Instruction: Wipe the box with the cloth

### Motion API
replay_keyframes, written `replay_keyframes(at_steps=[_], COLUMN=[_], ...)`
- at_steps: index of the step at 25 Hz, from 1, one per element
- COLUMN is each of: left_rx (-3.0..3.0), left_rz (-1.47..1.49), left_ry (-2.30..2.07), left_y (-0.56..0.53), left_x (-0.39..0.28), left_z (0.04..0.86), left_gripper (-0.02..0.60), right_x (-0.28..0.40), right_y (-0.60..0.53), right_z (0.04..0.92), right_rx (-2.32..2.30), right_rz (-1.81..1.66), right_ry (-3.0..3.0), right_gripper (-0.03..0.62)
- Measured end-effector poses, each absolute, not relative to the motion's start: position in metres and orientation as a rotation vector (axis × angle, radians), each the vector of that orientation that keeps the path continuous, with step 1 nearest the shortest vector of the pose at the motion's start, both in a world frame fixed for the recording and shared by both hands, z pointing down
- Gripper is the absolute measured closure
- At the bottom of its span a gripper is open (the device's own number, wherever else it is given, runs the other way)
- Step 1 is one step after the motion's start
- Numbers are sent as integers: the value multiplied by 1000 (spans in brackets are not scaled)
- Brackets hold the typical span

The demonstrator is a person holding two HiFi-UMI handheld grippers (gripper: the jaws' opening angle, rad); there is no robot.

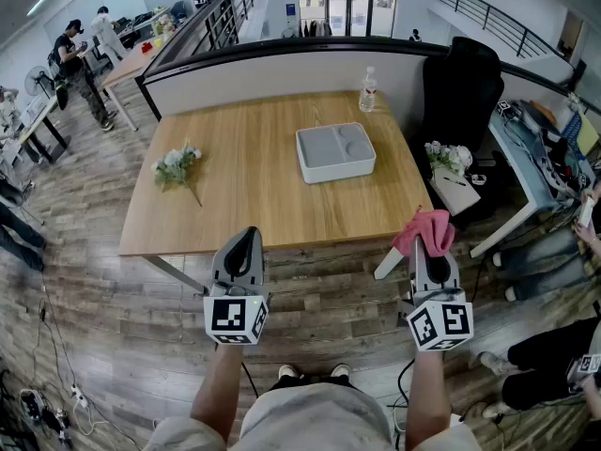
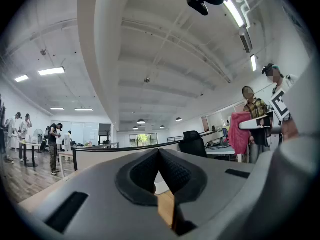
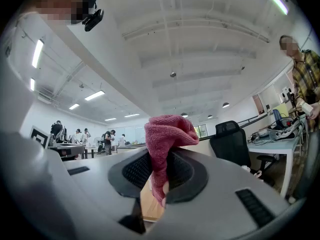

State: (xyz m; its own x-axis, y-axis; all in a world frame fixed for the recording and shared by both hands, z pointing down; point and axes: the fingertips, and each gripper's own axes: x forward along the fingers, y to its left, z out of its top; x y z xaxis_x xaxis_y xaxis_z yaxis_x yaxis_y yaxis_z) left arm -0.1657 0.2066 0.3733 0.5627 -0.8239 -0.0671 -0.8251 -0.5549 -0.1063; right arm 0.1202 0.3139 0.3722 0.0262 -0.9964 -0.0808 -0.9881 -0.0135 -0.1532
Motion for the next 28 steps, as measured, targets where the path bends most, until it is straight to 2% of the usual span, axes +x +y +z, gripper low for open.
replay_keyframes(at_steps=[9,28], left_rx=[-2663,-2685], left_rz=[-30,-113], left_ry=[1425,1384], left_y=[223,259], left_x=[-154,-52], left_z=[382,406], left_gripper=[569,569], right_x=[128,226], right_y=[327,370], right_z=[387,429], right_rx=[-2114,-2092], right_rz=[-121,-263], right_ry=[2081,1972], right_gripper=[516,516])
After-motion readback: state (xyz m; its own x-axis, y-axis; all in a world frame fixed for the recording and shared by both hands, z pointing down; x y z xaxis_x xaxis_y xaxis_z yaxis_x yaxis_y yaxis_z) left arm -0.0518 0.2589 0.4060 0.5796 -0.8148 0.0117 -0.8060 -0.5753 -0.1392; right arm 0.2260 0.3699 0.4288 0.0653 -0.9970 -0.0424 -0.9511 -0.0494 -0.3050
